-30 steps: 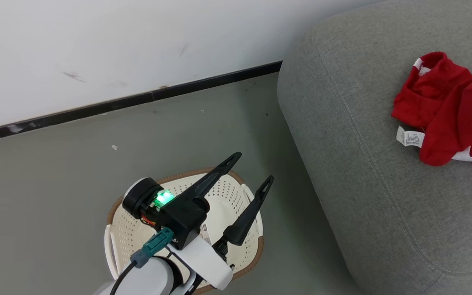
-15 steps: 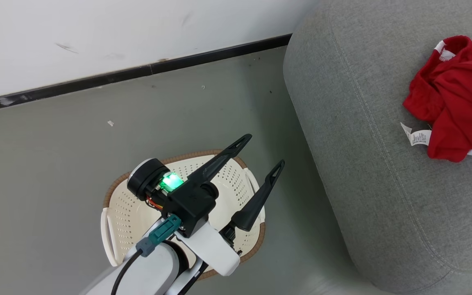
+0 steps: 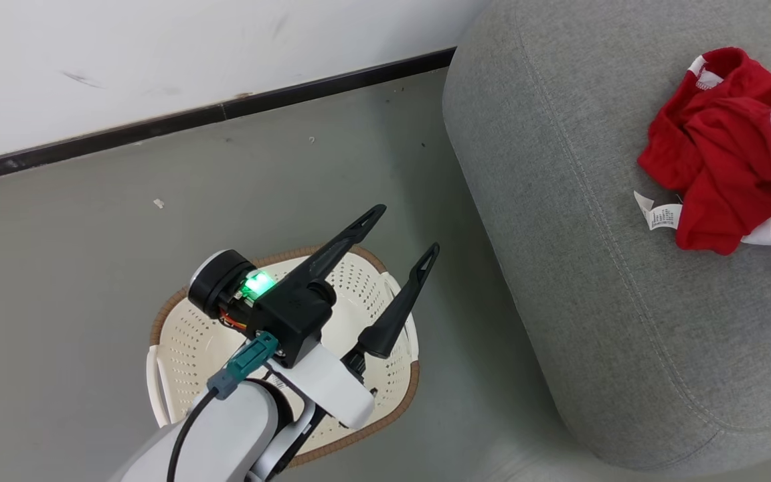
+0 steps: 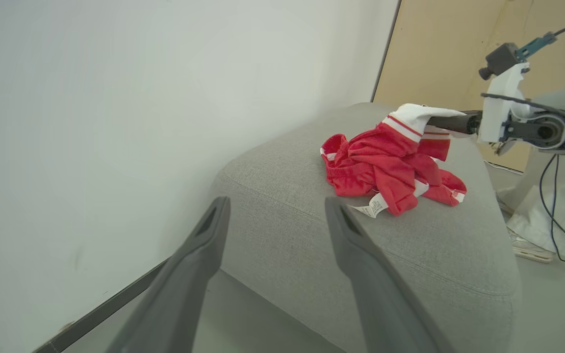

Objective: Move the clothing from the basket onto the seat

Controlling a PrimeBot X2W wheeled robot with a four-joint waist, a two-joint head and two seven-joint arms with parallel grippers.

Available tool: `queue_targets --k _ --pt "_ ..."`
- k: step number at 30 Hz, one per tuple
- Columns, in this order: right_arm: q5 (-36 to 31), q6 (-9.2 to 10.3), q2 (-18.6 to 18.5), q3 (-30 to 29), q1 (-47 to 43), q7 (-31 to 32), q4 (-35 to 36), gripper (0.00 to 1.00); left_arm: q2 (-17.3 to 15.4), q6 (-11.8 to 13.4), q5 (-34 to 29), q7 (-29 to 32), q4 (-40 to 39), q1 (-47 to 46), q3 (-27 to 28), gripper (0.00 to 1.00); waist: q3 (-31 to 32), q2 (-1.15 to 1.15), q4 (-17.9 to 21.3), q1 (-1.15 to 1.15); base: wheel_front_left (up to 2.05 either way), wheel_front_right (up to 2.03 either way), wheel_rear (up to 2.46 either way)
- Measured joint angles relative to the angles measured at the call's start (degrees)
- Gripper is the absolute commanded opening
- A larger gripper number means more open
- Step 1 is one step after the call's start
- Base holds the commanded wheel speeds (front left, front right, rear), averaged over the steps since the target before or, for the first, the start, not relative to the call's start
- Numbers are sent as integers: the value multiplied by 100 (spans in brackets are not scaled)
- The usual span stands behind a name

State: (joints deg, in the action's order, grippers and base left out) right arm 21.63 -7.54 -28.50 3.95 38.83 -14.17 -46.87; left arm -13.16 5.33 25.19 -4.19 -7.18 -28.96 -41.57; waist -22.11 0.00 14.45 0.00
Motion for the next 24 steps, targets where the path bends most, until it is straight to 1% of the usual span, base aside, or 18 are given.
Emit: queue_targets --k 5,8,15,19,24 --pt "-1 0 43 98 -227 -2 42 100 -20 4 41 -79 91 3 55 100 59 0 63 0 0 0 0" --pt "-1 0 42 101 -322 -2 267 100 -44 14 42 -157 120 4 134 100 98 0 105 0 0 0 0" --pt "-1 0 36 -7 -799 -3 781 100 -100 216 93 -300 261 30 422 100 202 0 193 0 0 0 0" --pt "26 1 52 -249 -1082 -3 1058 100 -149 364 103 -375 310 93 619 100 269 0 234 0 0 0 0" --pt "22 0 140 -505 -1317 -3 1571 100 -166 475 169 -510 388 293 815 100 366 0 270 0 0 0 0"
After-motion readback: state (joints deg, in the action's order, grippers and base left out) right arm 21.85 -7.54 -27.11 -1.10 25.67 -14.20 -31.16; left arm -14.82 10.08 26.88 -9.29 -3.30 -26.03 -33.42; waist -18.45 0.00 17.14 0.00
